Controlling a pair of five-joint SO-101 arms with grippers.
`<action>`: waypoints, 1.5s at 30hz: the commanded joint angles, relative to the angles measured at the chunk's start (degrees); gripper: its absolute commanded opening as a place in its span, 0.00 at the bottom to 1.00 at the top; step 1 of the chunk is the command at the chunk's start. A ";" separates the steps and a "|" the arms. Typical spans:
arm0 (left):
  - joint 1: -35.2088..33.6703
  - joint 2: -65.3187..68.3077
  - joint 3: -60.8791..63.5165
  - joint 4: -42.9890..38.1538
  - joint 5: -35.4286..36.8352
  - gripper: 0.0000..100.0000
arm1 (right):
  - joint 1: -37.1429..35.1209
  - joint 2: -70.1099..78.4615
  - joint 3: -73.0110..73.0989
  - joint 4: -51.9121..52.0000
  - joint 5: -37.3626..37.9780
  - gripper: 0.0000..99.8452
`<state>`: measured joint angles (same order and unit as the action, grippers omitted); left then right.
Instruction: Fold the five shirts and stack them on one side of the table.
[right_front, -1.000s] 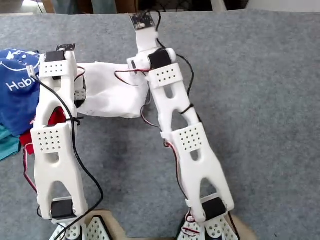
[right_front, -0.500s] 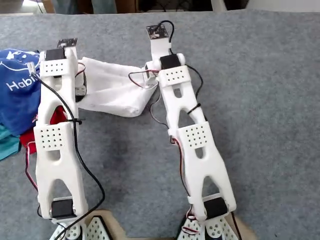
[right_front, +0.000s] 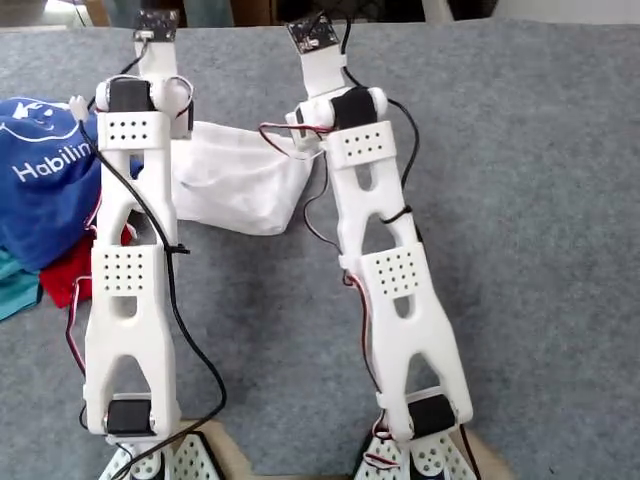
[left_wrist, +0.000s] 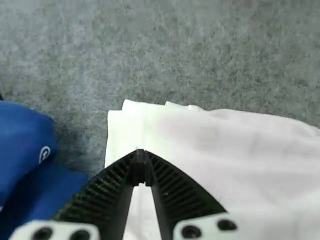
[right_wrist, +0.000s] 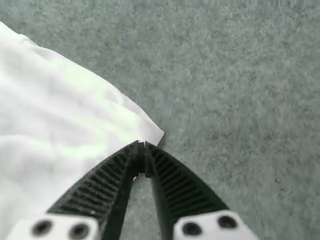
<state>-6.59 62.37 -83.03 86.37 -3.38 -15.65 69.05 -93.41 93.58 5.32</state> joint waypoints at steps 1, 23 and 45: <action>0.92 0.62 3.03 -5.36 0.62 0.03 | -0.09 -4.70 -2.24 4.75 0.26 0.02; 2.07 -2.20 -2.68 -4.57 4.57 0.07 | -1.49 3.38 -2.42 5.89 -1.85 0.02; -3.82 -2.20 18.51 0.18 2.81 0.03 | 5.80 -0.48 -2.42 7.30 -6.24 0.02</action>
<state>-10.37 59.56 -66.77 93.05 0.48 -12.40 72.66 -93.49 100.44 -0.66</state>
